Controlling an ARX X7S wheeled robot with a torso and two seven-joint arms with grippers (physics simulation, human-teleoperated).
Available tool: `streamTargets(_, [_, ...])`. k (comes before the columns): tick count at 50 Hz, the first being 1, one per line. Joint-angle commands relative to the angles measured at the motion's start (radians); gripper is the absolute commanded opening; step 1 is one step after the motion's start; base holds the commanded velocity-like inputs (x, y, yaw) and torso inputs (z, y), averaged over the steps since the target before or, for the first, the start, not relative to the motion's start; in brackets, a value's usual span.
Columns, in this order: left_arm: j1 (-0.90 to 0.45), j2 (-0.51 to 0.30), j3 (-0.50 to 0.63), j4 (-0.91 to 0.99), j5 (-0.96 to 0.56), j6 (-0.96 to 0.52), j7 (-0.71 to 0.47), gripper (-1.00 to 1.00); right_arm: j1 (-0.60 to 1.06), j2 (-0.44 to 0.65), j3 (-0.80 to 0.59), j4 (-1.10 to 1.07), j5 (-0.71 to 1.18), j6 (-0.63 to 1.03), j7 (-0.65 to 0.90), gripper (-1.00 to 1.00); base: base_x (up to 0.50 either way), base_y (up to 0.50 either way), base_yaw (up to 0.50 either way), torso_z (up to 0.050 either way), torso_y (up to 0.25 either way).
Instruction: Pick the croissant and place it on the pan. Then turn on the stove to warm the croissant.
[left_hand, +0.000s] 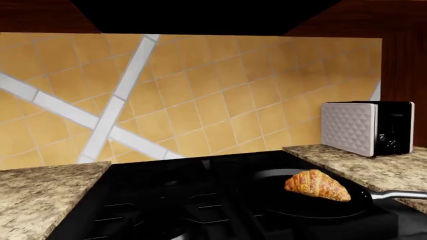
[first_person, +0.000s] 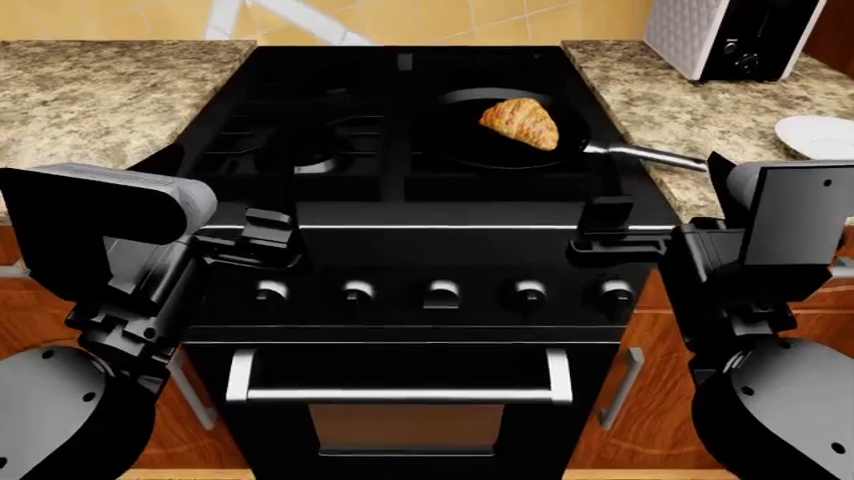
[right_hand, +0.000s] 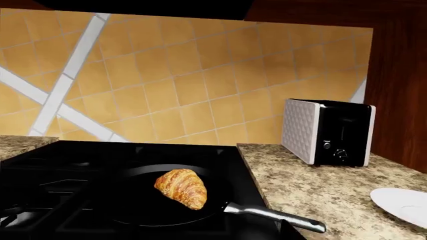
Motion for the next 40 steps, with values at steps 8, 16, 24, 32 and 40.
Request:
streamTargets(8, [-0.001, -0.005, 0.001, 0.004, -0.004, 0.003, -0.007, 1.00, -0.053, 0.022, 0.038, 0.008, -0.023, -0.026, 0.030, 1.00, 0.00, 0.00, 0.00, -0.050, 0.000])
streamTargets(16, [-0.008, -0.005, 0.006, 0.014, -0.009, -0.003, -0.018, 1.00, -0.084, 0.031, 0.056, 0.006, -0.023, -0.043, 0.030, 1.00, 0.00, 0.00, 0.00, -0.050, 0.000])
streamTargets(24, [-0.007, -0.008, 0.003, 0.018, -0.014, -0.003, -0.022, 1.00, -0.110, 0.037, 0.063, 0.005, -0.022, -0.051, 0.031, 1.00, 0.00, 0.00, 0.00, -0.050, 0.000])
streamTargets(32, [-0.005, -0.009, 0.005, 0.019, -0.013, 0.000, -0.023, 1.00, -0.135, 0.045, 0.073, 0.001, -0.018, -0.055, 0.034, 1.00, 0.00, 0.00, 0.00, -0.050, 0.000])
streamTargets(40, [-0.002, -0.010, 0.010, 0.018, -0.009, 0.007, -0.021, 1.00, -0.147, 0.047, 0.073, 0.001, -0.013, -0.055, 0.034, 1.00, 0.00, 0.00, 0.00, -0.050, 0.000])
